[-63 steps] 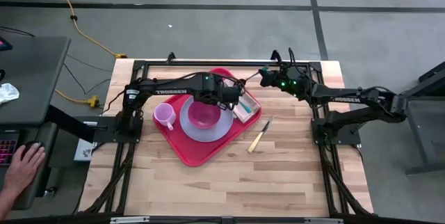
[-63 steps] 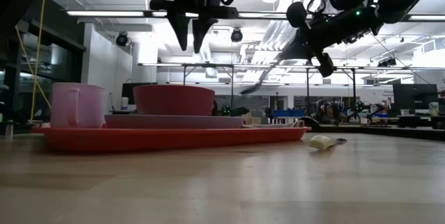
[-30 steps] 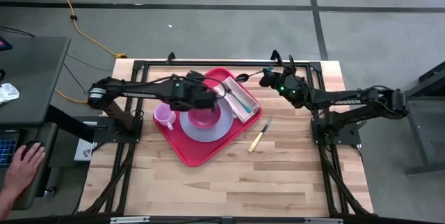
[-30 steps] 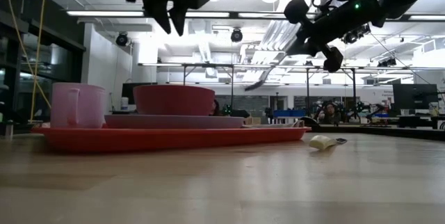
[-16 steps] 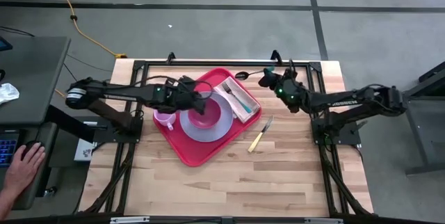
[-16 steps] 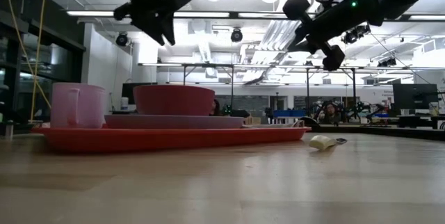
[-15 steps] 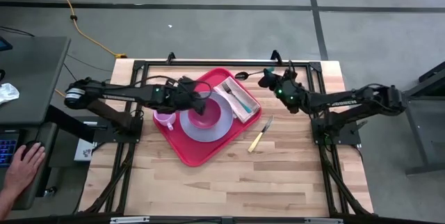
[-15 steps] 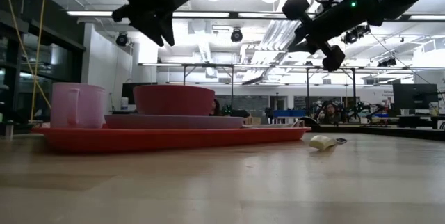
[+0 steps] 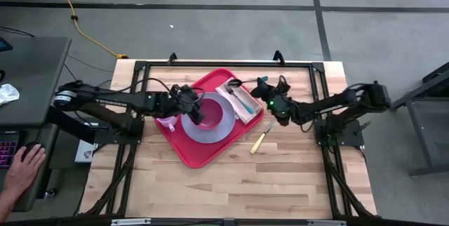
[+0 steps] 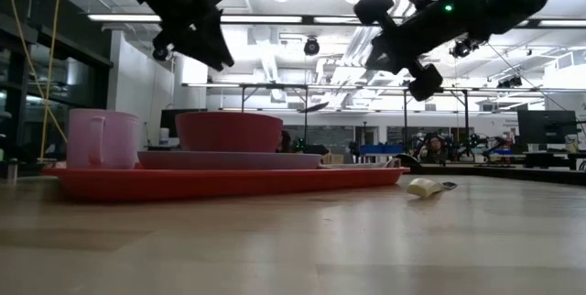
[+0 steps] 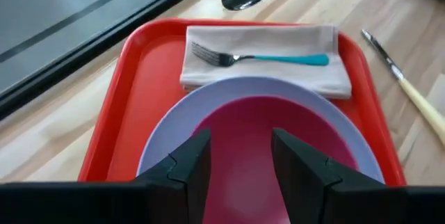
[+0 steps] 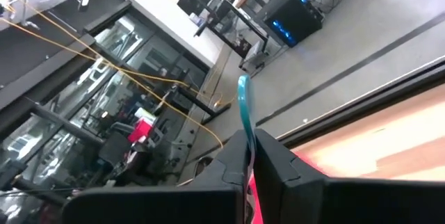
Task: Set up tray
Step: Put the blue spoon on top of the brown table napkin to the left of the blue fork on the red serving tray
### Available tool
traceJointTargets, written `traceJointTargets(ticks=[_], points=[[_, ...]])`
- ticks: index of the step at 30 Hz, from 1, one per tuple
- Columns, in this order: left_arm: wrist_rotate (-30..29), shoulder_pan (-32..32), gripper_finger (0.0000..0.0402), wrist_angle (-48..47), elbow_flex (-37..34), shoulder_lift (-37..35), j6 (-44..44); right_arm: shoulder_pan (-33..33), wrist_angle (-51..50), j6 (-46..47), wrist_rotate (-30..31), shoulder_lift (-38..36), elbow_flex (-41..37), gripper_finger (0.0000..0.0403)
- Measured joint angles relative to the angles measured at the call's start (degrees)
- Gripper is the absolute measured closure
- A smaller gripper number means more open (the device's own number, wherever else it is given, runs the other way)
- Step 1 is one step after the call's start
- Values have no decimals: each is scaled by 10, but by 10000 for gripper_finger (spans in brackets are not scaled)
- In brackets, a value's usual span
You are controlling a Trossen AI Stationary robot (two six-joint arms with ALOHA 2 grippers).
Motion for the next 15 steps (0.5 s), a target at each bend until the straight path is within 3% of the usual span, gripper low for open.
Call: traceJointTargets(ticks=[15], points=[[-16, -52, 222, 4, -84, -95, -11, 49, -9, -50, 106, 116, 115, 403]])
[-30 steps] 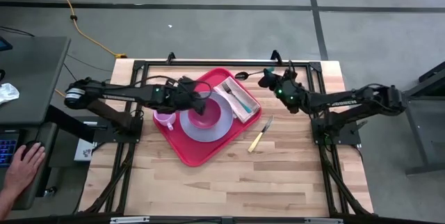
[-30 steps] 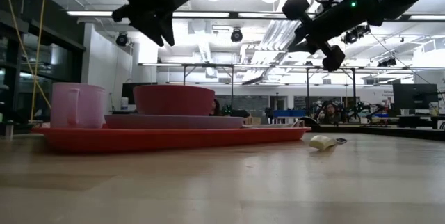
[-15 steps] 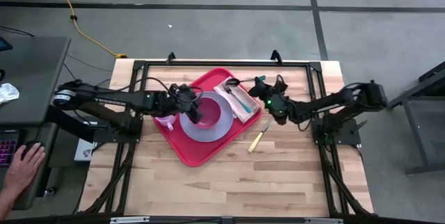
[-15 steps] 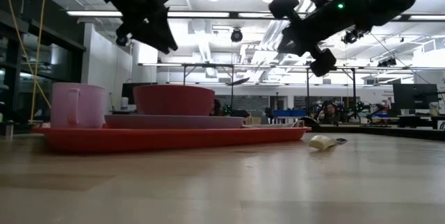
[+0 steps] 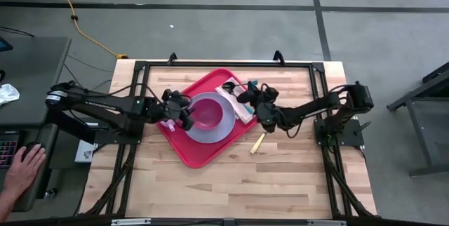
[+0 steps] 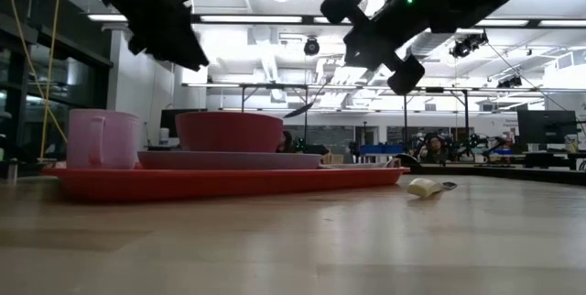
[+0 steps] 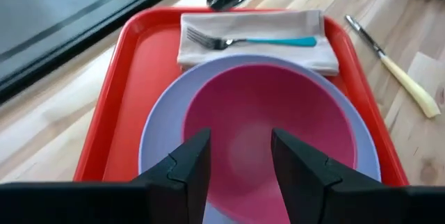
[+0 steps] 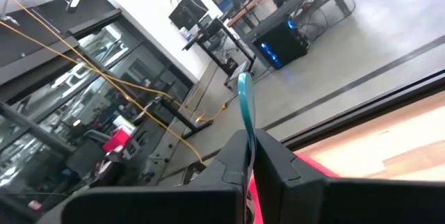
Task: Set up tray
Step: Put the blue spoon on top of the brown table napkin to the left of the blue fork on the red serving tray
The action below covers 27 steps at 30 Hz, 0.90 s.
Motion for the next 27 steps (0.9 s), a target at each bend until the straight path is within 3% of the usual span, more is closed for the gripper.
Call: traceJointTargets(ticks=[11, 19, 27], points=[[11, 1, 222, 36, -41, -25, -2, 34, 8, -42, 79, 20, 10, 403], [38, 1, 222, 46, -46, -25, 17, 37, 5, -52, 89, 20, 10, 403], [100, 1, 222, 47, -46, -33, 106, 36, 60, -69, 117, 58, 25, 403]])
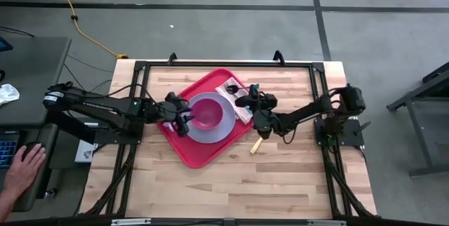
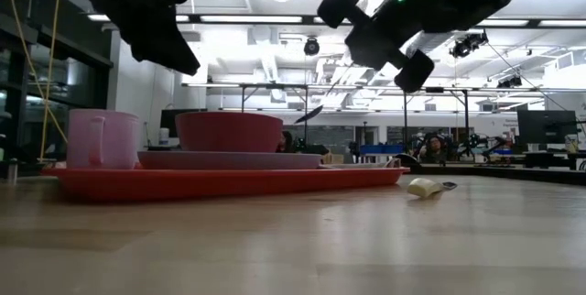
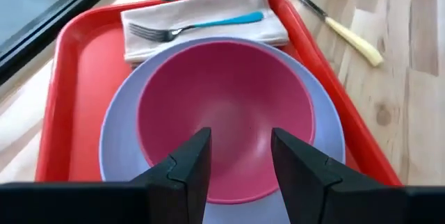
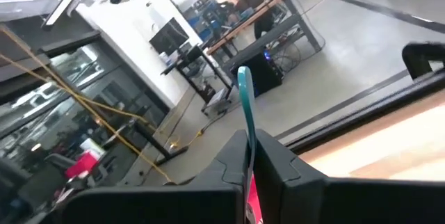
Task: Set up tray
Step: Put the blue spoon on top of the brown table napkin to the left of the blue fork on the red serving tray
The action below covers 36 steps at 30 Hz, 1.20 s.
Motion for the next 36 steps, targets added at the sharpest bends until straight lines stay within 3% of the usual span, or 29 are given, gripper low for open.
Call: traceJointTargets(ticks=[9, 20, 36], points=[[14, 0, 222, -27, 0, -30, 27, -1, 150, -113, 63, 120, 71, 403], [20, 0, 222, -71, 0, -70, 29, -7, 142, -120, 63, 157, 98, 403], [32, 0, 222, -98, 0, -70, 47, -48, 81, -111, 62, 167, 98, 403]])
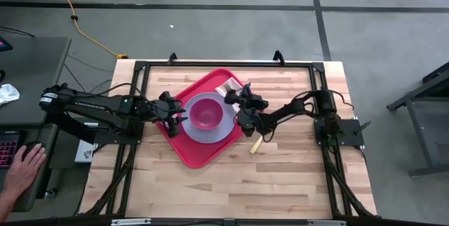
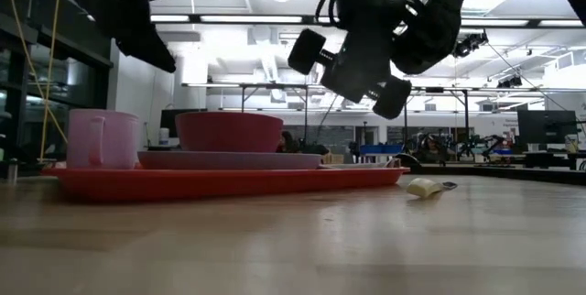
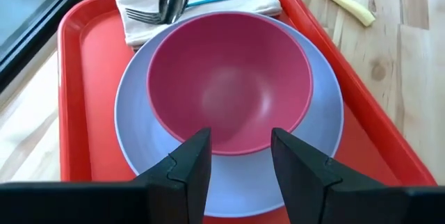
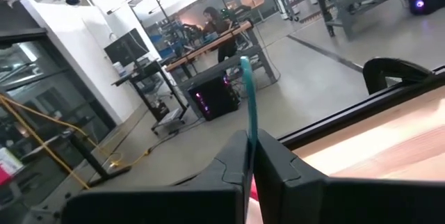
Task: Set up tray
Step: Put the blue spoon on top of the brown table napkin to the left of the blue fork on the red serving tray
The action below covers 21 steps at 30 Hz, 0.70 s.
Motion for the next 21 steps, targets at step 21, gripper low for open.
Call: traceJointTargets(ticks=[21], points=[[2, 0, 222, -4, 0, 0, 25, -13, -32, 68, -53, 21, 0, 403]])
